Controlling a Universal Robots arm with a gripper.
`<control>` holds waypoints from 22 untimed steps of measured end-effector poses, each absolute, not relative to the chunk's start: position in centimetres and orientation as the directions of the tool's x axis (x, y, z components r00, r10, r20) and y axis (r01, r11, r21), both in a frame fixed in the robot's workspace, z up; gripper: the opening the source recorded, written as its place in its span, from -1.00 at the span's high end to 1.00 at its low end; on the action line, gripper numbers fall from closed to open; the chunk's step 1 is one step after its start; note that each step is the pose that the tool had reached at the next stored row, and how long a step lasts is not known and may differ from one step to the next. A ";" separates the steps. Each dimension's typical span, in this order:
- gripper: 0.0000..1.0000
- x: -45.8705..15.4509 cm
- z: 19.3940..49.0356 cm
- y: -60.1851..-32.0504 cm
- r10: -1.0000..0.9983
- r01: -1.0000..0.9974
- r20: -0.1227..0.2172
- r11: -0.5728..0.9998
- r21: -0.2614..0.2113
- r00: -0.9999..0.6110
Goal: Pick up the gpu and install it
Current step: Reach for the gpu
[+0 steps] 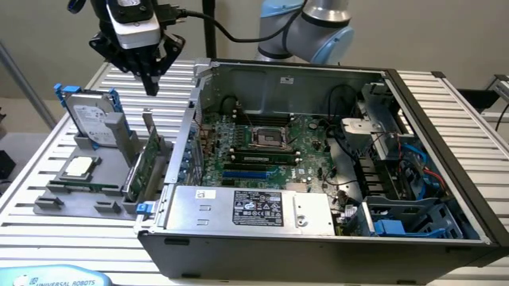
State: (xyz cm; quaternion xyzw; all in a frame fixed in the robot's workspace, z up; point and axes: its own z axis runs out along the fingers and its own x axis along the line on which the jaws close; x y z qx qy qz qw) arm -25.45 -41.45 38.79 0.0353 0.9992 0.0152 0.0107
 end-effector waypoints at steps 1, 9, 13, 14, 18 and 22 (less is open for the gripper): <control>0.79 -25.9 38.7 -41.5 0.071 0.070 -0.020 0.997 0.028 -0.997; 0.79 -29.1 38.3 -41.7 0.070 0.070 -0.022 0.998 0.004 -0.997; 0.79 -29.5 38.1 -41.7 0.078 0.078 -0.022 0.997 -0.002 -0.997; 0.79 -29.5 38.0 -41.7 0.083 0.083 -0.022 0.997 -0.002 -0.996; 0.79 -29.6 38.0 -41.7 0.084 0.084 -0.021 0.996 -0.002 -0.996; 0.79 -29.6 38.0 -41.7 0.084 0.084 -0.021 0.996 -0.002 -0.996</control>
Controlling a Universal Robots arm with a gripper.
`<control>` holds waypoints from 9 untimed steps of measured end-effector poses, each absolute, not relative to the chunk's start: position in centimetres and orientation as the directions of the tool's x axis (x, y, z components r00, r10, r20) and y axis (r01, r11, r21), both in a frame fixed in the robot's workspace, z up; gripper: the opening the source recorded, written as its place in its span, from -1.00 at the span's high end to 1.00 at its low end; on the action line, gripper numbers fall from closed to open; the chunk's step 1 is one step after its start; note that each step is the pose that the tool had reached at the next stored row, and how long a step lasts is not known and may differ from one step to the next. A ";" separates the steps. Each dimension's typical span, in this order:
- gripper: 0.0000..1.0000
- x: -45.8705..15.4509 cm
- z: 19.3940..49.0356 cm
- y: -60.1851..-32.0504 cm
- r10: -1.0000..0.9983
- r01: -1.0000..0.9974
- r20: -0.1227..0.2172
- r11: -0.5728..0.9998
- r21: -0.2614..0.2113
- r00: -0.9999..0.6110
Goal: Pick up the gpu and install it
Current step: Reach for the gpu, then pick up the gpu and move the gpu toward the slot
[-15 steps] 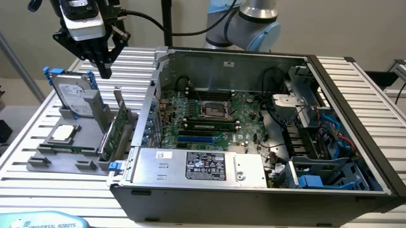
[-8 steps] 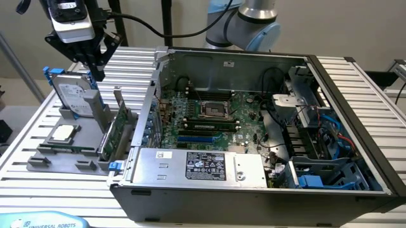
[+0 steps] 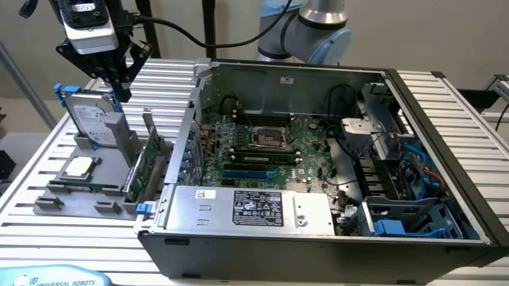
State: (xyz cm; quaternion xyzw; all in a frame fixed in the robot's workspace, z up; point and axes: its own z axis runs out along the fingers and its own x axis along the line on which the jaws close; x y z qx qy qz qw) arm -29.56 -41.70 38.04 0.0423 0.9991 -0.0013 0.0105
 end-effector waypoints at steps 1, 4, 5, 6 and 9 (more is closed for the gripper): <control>0.79 -29.6 38.0 -41.7 0.084 0.084 -0.021 0.996 -0.002 -0.996; 0.79 -29.6 38.0 -41.7 0.084 0.084 -0.021 0.996 -0.002 -0.996; 0.79 -29.6 38.0 -41.7 0.084 0.084 -0.021 0.996 -0.002 -0.996; 0.79 -29.6 38.0 -41.7 0.084 0.084 -0.021 0.996 -0.002 -0.996; 0.65 -29.6 38.0 -41.7 0.084 0.084 -0.021 0.996 -0.002 -0.996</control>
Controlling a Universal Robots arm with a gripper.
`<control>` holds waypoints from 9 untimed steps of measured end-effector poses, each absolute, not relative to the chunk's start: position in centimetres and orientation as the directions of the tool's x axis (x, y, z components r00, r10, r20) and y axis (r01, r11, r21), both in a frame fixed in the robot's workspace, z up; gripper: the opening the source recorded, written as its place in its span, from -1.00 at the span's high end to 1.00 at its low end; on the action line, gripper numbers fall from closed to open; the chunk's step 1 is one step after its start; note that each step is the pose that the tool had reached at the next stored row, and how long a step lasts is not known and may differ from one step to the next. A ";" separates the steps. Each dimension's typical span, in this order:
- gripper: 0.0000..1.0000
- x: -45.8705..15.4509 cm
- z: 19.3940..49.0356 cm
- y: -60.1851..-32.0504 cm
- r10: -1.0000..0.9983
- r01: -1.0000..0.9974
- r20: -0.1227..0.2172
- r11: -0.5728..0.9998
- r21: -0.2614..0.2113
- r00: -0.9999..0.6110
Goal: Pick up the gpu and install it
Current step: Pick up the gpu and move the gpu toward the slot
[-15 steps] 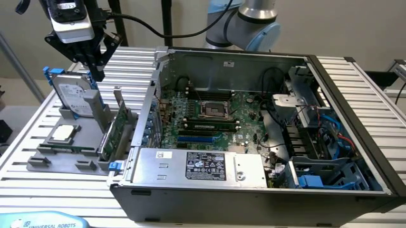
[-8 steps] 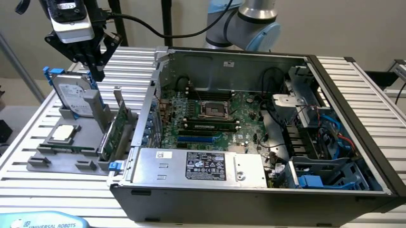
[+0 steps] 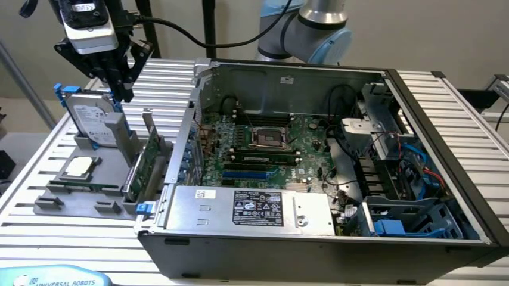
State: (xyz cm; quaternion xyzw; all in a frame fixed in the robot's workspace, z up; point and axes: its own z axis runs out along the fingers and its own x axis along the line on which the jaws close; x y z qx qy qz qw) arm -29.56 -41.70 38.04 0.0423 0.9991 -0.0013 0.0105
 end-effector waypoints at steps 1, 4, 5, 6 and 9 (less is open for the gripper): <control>0.52 -29.6 38.0 -41.7 0.084 0.084 -0.021 0.996 -0.002 -0.996; 0.29 -29.6 38.0 -41.7 0.084 0.085 -0.021 0.996 -0.002 -0.996; 0.17 -29.6 38.0 -41.7 0.084 0.084 -0.021 0.996 -0.002 -0.996; 0.17 -29.7 37.9 -41.7 0.085 0.085 -0.021 0.996 -0.002 -0.996; -0.07 -30.3 37.4 -41.7 0.088 0.088 -0.021 0.996 -0.002 -0.996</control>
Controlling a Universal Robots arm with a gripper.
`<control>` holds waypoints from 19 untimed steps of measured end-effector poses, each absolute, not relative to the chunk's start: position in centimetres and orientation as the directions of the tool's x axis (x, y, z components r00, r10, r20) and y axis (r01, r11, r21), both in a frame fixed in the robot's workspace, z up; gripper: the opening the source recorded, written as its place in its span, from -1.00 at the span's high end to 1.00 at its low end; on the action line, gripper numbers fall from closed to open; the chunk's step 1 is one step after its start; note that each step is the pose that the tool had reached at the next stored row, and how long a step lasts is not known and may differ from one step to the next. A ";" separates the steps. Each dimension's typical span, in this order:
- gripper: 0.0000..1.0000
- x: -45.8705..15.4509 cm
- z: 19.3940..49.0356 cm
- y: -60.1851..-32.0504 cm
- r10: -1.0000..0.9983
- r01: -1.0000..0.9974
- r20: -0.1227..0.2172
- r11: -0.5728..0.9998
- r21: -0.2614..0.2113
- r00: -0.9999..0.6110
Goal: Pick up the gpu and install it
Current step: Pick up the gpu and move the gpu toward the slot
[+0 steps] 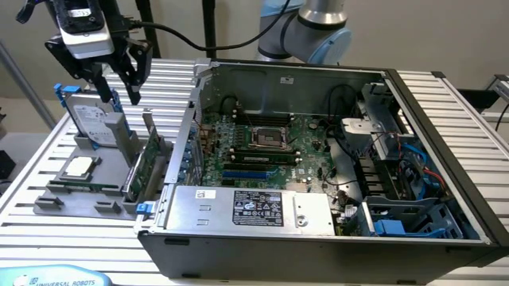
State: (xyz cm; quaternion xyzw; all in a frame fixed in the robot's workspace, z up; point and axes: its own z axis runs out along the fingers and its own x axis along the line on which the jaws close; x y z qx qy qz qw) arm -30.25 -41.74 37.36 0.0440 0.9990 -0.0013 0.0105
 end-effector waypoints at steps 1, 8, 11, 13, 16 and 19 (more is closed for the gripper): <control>-0.07 -30.4 37.2 -41.8 0.090 0.090 -0.021 0.996 -0.002 -0.996; -0.07 -30.7 35.9 -43.0 0.104 0.104 -0.022 0.995 -0.002 -0.994; -0.07 -30.7 35.4 -43.8 0.106 0.106 -0.022 0.994 -0.002 -0.994; -0.07 -30.7 35.0 -44.2 0.107 0.107 -0.022 0.994 -0.002 -0.994; -0.07 -30.7 34.4 -44.7 0.107 0.108 -0.022 0.994 -0.001 -0.994; -0.07 -30.7 33.9 -44.7 0.108 0.108 -0.022 0.994 -0.002 -0.994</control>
